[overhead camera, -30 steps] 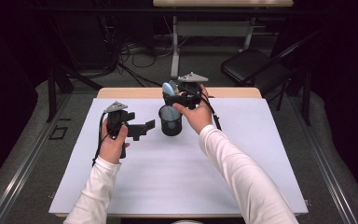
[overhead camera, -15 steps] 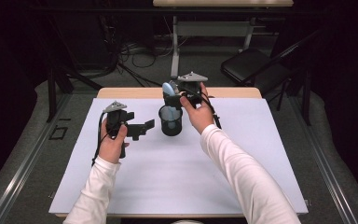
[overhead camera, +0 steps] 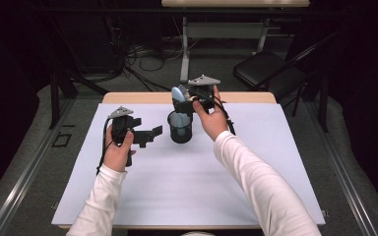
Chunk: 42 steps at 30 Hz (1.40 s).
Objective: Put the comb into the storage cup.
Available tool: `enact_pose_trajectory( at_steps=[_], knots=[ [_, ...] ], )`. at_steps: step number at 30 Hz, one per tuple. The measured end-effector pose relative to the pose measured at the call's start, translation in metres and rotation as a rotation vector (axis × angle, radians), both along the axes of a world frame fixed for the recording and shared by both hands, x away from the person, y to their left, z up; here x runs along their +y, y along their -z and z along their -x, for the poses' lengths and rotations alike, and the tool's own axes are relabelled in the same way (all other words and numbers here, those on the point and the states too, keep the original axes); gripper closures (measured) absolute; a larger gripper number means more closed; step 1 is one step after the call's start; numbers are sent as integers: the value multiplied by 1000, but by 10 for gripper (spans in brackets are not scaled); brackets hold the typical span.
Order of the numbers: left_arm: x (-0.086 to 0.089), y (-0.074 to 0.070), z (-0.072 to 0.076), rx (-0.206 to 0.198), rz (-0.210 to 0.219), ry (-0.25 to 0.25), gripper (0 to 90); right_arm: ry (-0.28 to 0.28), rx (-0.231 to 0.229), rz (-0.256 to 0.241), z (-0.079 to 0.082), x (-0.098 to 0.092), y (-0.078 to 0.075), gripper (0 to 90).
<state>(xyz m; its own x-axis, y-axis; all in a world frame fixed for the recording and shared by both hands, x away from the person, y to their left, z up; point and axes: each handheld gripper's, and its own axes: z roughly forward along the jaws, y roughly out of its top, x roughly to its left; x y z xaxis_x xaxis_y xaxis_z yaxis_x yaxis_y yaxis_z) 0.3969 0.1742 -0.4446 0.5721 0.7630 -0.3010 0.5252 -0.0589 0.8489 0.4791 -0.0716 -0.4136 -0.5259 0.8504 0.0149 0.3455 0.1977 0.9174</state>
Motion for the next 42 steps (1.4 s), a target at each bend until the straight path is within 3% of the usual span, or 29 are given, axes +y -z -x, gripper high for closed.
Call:
enact_pose_trajectory(
  at_steps=[42],
  knots=[
    [3, -1, 0, 5, 16, -5, 6, -32, 3, 14, 6, -5, -8, 0]
  ],
)
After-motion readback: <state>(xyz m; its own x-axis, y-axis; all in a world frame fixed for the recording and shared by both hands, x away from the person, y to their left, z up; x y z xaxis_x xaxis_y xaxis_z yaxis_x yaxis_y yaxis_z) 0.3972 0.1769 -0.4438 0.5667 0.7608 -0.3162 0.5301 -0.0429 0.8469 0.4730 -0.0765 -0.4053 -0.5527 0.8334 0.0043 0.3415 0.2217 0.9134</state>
